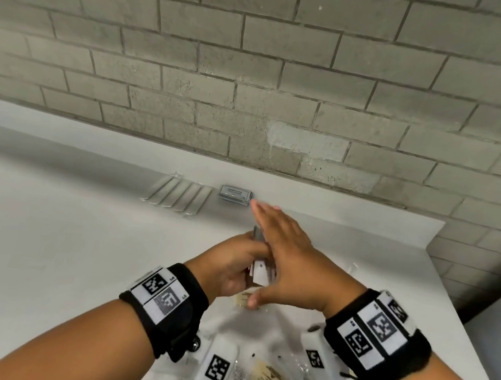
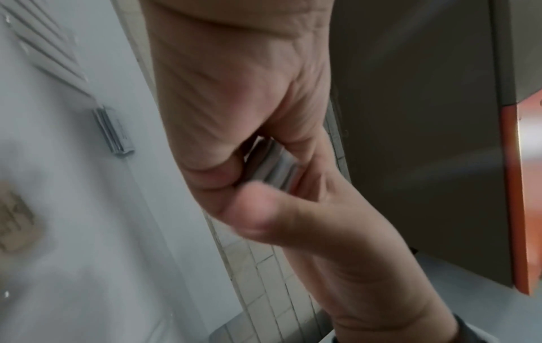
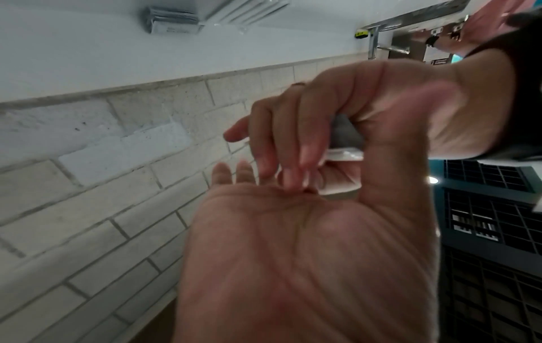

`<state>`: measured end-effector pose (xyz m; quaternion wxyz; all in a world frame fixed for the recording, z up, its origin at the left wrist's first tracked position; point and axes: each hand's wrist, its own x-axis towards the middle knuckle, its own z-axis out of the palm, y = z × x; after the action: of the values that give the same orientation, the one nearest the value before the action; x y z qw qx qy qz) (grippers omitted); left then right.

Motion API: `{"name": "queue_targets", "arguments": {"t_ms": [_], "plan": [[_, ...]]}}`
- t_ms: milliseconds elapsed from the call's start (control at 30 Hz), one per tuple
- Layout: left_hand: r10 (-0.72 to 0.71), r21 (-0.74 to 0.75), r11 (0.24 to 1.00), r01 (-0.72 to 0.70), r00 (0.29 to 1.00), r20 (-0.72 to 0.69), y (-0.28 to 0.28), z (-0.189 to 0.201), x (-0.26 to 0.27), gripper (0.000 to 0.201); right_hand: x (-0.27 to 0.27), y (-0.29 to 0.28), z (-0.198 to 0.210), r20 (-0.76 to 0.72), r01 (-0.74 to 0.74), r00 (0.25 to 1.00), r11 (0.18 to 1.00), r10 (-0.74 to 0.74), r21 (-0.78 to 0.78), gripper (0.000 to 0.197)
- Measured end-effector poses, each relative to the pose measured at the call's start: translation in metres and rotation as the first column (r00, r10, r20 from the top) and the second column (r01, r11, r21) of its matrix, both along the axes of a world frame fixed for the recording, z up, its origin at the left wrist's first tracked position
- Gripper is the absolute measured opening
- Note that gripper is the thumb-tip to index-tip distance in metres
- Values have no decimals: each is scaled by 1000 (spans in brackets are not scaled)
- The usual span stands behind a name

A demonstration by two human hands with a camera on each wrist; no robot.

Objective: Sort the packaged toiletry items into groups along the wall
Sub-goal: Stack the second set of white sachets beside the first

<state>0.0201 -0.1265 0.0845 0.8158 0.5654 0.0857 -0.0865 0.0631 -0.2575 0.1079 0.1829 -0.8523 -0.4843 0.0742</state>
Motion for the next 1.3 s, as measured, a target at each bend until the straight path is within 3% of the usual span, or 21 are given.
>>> {"name": "queue_targets", "arguments": {"t_ms": [100, 200, 333, 433, 500, 567, 600, 667, 700, 733, 867, 933, 967, 1033, 1100, 1200, 1300], "plan": [[-98, 63, 993, 99, 995, -19, -3, 0, -3, 33, 9, -1, -3, 14, -11, 1000, 999, 11, 41, 122], [-109, 53, 993, 109, 994, -13, -4, 2, -4, 31, 10, -5, -6, -95, -11, 995, 996, 19, 85, 122], [-58, 20, 998, 58, 998, 0, -10, -1, -3, 29, 10, -4, -11, -100, 13, 995, 988, 3, 156, 109], [26, -9, 1000, -27, 999, -26, -16, -4, -2, 22, 9, -3, -12, -88, -4, 996, 992, 15, 123, 112], [97, -74, 992, -99, 995, -26, -17, -6, -1, 21, 10, -5, -14, -210, 64, 977, 986, -31, 152, 117], [227, -153, 963, -221, 974, 21, -13, -9, 5, 34, 13, -7, -19, -512, 276, 853, 921, -102, 276, 103], [288, -164, 948, -275, 956, 63, -11, -10, 8, 40, 15, -6, -23, -684, 420, 722, 851, -102, 316, 86], [353, -105, 935, -340, 923, 155, -12, -12, 14, 46, 19, -2, -33, -931, 609, 365, 751, 21, 256, 46], [359, -58, 933, -355, 914, 190, -14, -13, 14, 47, 18, 1, -38, -970, 643, 219, 732, 106, 225, 32], [360, -4, 930, -367, 909, 212, -17, -15, 15, 47, 16, 4, -41, -980, 658, 126, 726, 156, 200, 25], [333, 110, 926, -361, 919, 213, -20, -38, 26, 43, 22, 9, -52, -989, 696, 5, 710, 146, 108, 26], [295, 116, 940, -320, 937, 188, -14, -51, 32, 44, 31, 6, -61, -997, 688, 56, 721, 58, 80, 24], [279, 140, 942, -304, 945, 172, -9, -57, 37, 47, 38, 3, -67, -987, 671, 154, 738, -45, 72, 21], [229, 338, 904, -261, 965, 131, 7, -69, 50, 55, 57, -3, -81, -837, 619, 445, 785, -317, 32, 15], [82, 640, 760, -117, 993, 83, 23, -77, 68, 57, 79, -4, -93, -560, 577, 668, 816, -490, -26, 21], [-169, 922, 387, 28, 985, 41, 34, -85, 100, 45, 105, 6, -105, -181, 467, 863, 881, -472, -72, 27], [-275, 983, 181, -8, 960, 59, 39, -93, 129, 31, 126, 18, -115, 152, 320, 941, 941, -302, -111, 25]]}}
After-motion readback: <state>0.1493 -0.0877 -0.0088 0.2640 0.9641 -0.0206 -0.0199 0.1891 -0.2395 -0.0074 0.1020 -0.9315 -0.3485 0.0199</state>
